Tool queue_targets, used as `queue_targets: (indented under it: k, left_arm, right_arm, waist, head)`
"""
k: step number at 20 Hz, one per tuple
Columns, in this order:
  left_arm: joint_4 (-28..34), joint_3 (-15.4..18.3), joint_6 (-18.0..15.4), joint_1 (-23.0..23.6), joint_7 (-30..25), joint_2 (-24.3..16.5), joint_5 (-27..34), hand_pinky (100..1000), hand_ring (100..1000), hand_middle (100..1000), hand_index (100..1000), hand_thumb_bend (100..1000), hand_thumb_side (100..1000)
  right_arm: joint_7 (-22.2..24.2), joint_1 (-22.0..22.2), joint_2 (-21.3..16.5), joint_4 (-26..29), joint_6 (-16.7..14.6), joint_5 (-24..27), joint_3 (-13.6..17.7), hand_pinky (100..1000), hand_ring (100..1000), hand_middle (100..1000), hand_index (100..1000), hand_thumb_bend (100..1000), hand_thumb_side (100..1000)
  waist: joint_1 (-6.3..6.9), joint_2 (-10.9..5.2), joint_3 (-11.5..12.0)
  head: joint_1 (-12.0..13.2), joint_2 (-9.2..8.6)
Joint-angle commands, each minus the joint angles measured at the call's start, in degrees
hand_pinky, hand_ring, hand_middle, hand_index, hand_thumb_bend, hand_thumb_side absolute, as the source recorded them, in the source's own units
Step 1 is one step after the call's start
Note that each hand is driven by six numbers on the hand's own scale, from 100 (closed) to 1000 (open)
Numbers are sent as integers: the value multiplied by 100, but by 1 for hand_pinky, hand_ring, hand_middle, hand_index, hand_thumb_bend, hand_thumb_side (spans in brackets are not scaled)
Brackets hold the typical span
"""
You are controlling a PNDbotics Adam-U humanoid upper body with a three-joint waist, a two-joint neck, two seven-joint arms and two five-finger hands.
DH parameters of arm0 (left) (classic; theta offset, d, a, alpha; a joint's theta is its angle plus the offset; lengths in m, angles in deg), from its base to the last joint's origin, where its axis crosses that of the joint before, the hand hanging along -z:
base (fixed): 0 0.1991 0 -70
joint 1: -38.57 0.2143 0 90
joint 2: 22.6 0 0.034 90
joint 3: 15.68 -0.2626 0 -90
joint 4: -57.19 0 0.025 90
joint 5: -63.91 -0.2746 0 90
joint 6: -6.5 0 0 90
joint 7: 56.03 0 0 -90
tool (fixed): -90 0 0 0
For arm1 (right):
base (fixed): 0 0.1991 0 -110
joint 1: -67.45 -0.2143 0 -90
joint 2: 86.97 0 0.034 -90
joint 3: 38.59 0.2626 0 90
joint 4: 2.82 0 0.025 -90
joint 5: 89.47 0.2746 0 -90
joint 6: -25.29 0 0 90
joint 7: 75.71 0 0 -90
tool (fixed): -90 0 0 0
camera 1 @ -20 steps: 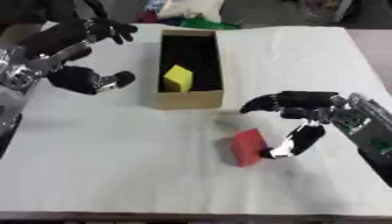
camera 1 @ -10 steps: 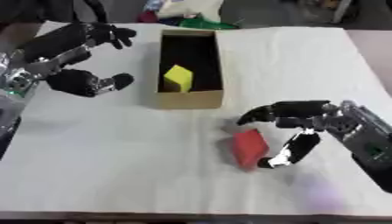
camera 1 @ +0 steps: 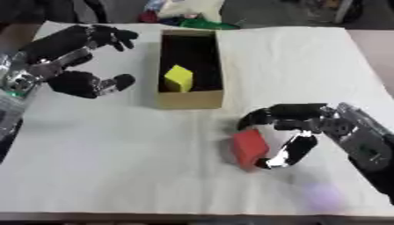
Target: Pick up objects on the table and place them in the box.
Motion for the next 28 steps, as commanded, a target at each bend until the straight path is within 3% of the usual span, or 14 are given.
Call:
queue_targets:
  k: [1, 9, 14, 19, 25, 28]
  left_arm:
    - [57, 110, 0, -45, -8, -76, 31, 804, 743, 759, 975, 389, 930]
    - [42, 130, 8, -21, -3, -75, 37, 803, 743, 758, 976, 377, 938]
    - [64, 145, 5, 20, 0, -91, 50, 802, 742, 757, 975, 373, 941]
    - [105, 146, -3, 74, -8, -77, 91, 801, 742, 756, 976, 365, 945]
    - [194, 153, 4, 53, 8, -68, 165, 802, 742, 757, 975, 362, 942]
    - [268, 128, -15, -28, 20, -12, 233, 801, 741, 756, 974, 356, 940]
  right_arm:
    - [-138, -54, -44, -41, 8, -100, 74, 851, 906, 894, 808, 269, 497]
    - [-529, -41, -83, -25, -1, -242, 161, 837, 878, 840, 614, 195, 473]
    - [-760, -135, -210, 236, 99, -136, 346, 835, 873, 829, 599, 167, 479]
    - [-869, -511, -212, 378, 320, -111, 597, 842, 873, 834, 601, 159, 489]
    - [-983, -957, 100, 14, 404, -481, 844, 845, 873, 836, 603, 161, 493]
    - [-1004, -1371, 673, -605, 551, -1030, 1119, 851, 876, 843, 616, 168, 501]
  waist:
    - [14, -83, 0]
    - [4, -81, 1]
    - [-8, -89, 4]
    - [-18, -123, 34]
    - [-12, -137, 114]
    - [-19, -139, 266]
  head:
    - [-13, -15]
    - [2, -18]
    - [25, -15]
    - [28, -8]
    - [-34, -38]
    - [-211, -116]
